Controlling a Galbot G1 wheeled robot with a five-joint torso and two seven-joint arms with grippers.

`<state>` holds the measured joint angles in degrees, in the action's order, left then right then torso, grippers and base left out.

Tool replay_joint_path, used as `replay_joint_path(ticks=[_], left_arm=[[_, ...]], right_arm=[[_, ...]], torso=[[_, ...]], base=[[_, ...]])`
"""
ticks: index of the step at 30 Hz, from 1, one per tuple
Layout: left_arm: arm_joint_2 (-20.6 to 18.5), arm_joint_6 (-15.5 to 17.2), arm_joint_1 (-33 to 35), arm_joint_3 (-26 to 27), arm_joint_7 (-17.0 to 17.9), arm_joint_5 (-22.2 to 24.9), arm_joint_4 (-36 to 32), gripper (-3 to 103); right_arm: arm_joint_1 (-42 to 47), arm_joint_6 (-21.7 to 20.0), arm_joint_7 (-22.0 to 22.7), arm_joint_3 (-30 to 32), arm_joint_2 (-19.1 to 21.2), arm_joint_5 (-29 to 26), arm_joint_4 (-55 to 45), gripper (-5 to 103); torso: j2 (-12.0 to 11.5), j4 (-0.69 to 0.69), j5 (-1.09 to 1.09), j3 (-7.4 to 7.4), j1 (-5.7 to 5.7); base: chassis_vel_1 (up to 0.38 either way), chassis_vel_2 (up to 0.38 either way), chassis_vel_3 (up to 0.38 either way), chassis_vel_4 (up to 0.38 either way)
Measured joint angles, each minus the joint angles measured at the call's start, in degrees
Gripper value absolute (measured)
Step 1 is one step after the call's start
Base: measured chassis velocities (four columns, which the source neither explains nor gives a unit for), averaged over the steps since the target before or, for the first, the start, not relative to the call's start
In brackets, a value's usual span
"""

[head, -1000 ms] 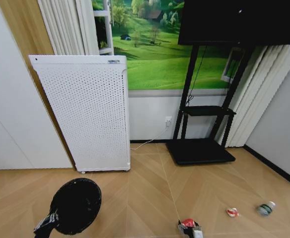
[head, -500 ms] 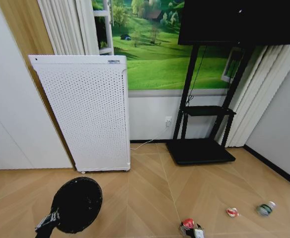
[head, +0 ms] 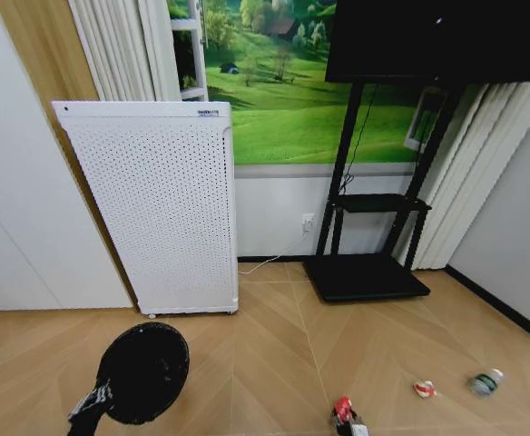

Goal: Pick up the trash bin and place the garbage on the floor into it.

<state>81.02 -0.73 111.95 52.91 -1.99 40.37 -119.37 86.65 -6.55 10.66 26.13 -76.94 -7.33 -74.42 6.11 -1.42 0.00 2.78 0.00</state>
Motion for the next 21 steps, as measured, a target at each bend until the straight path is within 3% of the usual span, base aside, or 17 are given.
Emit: replay_joint_path(ticks=[7,9,11,12,17,21], left_arm=[[-0.15,-0.02,-0.14,-0.16,-0.01,0.04,0.69,3],[-0.72,-0.01,-0.50,-0.88,-0.02,0.05,1.28,3],[-0.98,0.04,-0.55,-1.22,-0.02,0.03,1.48,3],[-2.22,0.90,-1.07,-3.00,-0.12,-0.28,2.65,3],[-4.36,2.05,-3.18,-5.62,-0.09,-1.56,4.53,3],[-5.75,3.53,-5.58,-7.42,0.68,-1.28,4.29,3]], right_arm=[[1.14,0.65,0.00,0.82,-0.06,-0.41,-2.31,52],[2.29,0.91,-1.02,1.53,0.66,-1.56,-5.73,46],[2.75,0.99,-1.55,1.63,1.02,-1.78,-6.86,46],[4.48,1.01,-2.51,1.73,2.23,-3.02,-10.96,36],[6.75,0.04,-2.79,2.01,4.10,-5.48,-17.94,24],[7.57,-0.28,-2.03,2.32,5.02,-5.22,-21.61,9]], torso=[[0.00,0.00,0.00,0.00,0.00],[0.00,0.01,0.02,0.00,0.00],[0.00,0.01,0.01,0.00,0.00],[0.00,0.01,0.00,0.00,0.00],[0.00,0.00,-0.04,0.00,0.00],[0.00,0.00,-0.01,0.00,0.00]], base=[[0.000,0.000,0.000,0.000],[0.000,0.000,0.000,0.000],[0.000,0.000,0.000,0.000],[0.000,0.000,0.000,0.000],[0.000,0.000,0.000,0.000],[0.000,0.000,0.000,0.000]])
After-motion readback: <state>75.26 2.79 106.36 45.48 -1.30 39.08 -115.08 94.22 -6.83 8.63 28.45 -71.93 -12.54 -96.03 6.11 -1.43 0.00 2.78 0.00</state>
